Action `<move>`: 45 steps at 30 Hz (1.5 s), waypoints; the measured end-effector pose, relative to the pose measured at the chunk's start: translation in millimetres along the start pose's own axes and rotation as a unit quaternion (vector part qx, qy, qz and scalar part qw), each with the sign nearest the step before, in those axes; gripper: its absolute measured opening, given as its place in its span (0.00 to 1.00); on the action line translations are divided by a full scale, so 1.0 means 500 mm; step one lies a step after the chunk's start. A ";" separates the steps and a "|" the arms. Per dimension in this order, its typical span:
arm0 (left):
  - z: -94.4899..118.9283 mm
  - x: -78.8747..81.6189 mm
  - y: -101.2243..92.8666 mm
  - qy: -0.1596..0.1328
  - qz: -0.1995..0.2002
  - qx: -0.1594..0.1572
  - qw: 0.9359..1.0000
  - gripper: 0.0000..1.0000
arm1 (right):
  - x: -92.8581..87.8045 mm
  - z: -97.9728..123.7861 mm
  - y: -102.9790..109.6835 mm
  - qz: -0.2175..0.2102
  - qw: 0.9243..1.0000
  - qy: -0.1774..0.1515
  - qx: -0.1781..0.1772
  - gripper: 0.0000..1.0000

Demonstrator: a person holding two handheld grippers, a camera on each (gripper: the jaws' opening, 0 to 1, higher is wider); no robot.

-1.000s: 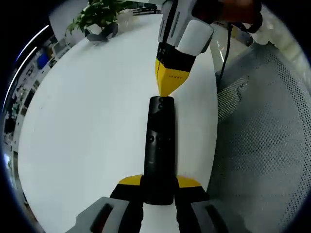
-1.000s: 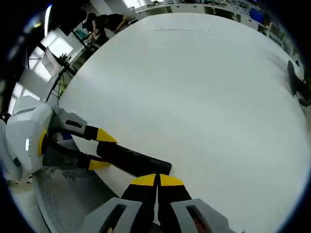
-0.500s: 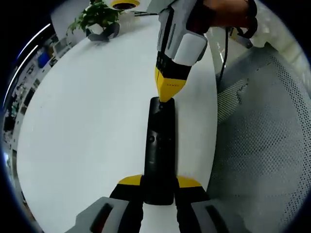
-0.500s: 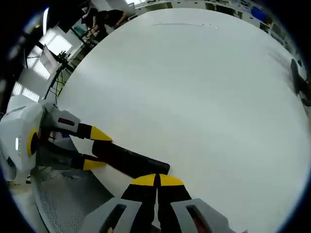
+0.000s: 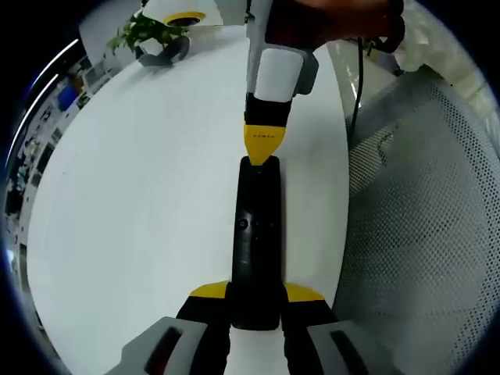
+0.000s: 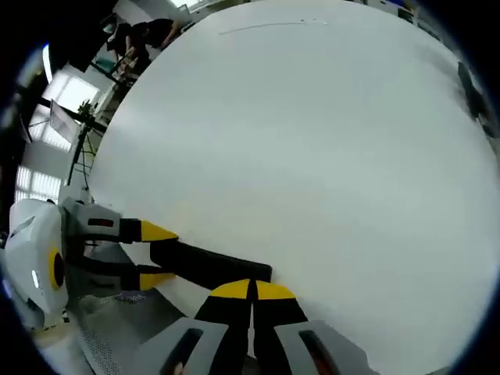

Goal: Press the specified remote control buttons in sequence, fully releasing each button before pressing the next.

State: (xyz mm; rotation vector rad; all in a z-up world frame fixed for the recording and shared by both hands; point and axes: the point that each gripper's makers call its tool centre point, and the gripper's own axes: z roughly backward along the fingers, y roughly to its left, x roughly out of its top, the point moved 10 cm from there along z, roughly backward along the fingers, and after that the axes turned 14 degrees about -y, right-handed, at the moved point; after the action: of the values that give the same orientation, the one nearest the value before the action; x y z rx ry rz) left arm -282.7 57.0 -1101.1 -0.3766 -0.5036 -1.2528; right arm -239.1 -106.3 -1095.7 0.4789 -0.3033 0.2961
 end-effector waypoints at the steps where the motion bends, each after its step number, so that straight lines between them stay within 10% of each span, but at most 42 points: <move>1: 0.000 0.000 0.000 0.000 0.002 0.001 1.000 0.22 | -0.001 0.001 -0.002 0.002 1.000 0.000 0.002 0.00; 45: 0.002 -0.002 0.003 -0.005 0.009 -0.003 1.000 0.23 | -0.011 -0.009 0.027 0.062 0.998 -0.021 0.004 0.00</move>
State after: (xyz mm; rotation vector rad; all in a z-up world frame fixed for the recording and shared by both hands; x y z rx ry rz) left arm -281.5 58.6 -1100.7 -0.3921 -0.5046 -1.2354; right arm -247.8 -94.0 -1095.9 0.4752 -0.3737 0.4080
